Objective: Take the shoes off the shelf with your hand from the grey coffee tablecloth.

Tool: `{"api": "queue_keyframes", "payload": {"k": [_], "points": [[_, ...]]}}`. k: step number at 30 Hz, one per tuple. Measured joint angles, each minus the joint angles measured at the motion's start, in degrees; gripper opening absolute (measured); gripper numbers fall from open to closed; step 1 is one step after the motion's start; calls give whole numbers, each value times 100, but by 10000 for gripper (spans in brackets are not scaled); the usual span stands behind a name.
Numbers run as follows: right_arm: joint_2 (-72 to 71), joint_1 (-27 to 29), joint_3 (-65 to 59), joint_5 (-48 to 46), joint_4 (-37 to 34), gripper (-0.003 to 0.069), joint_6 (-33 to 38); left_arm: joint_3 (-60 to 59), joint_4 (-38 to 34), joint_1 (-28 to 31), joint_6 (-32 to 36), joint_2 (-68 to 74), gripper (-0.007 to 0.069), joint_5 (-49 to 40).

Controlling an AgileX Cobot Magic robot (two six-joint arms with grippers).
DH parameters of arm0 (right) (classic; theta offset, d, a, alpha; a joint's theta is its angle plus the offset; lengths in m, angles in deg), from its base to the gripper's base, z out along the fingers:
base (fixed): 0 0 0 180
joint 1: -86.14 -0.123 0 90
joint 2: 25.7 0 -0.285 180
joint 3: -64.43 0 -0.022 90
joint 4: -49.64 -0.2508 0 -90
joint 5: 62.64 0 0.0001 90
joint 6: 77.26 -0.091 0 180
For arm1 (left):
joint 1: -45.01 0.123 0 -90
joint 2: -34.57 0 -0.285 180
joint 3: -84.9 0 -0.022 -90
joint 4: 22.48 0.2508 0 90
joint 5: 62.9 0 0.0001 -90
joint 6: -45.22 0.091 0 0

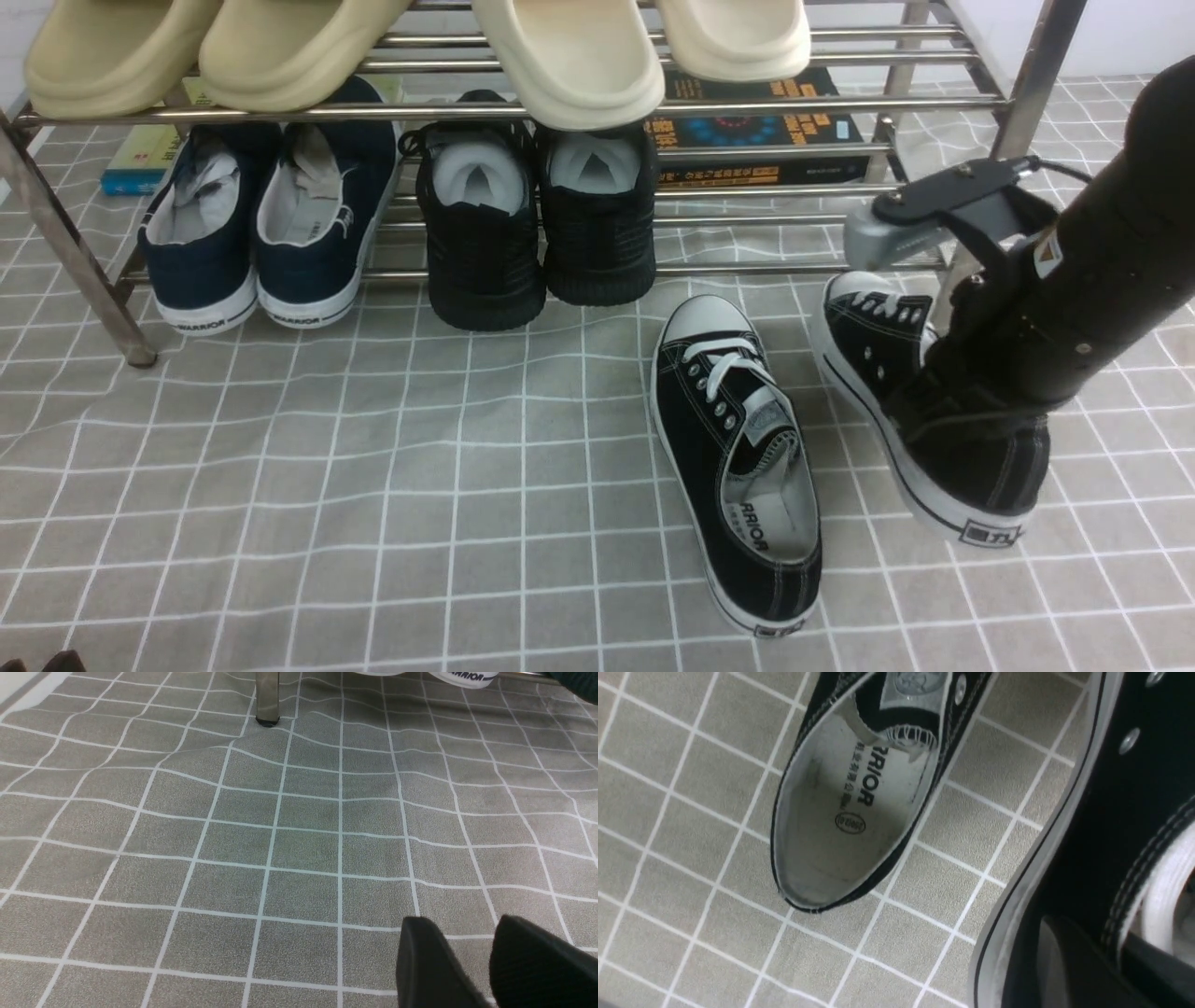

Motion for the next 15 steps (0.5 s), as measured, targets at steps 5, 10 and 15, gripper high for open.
{"api": "queue_keyframes", "payload": {"k": [5, 10, 15], "points": [[291, 0, 0, 247, 133, 26, 0, 0, 0, 0, 0, 0, 240, 0], [711, 0, 0, 645, 520, 41, 0, 0, 0, 0, 0, 0, 240, 0], [880, 0, 7, 766, 469, 99, 0, 0, 0, 0, 0, 0, 240, 0]]}}
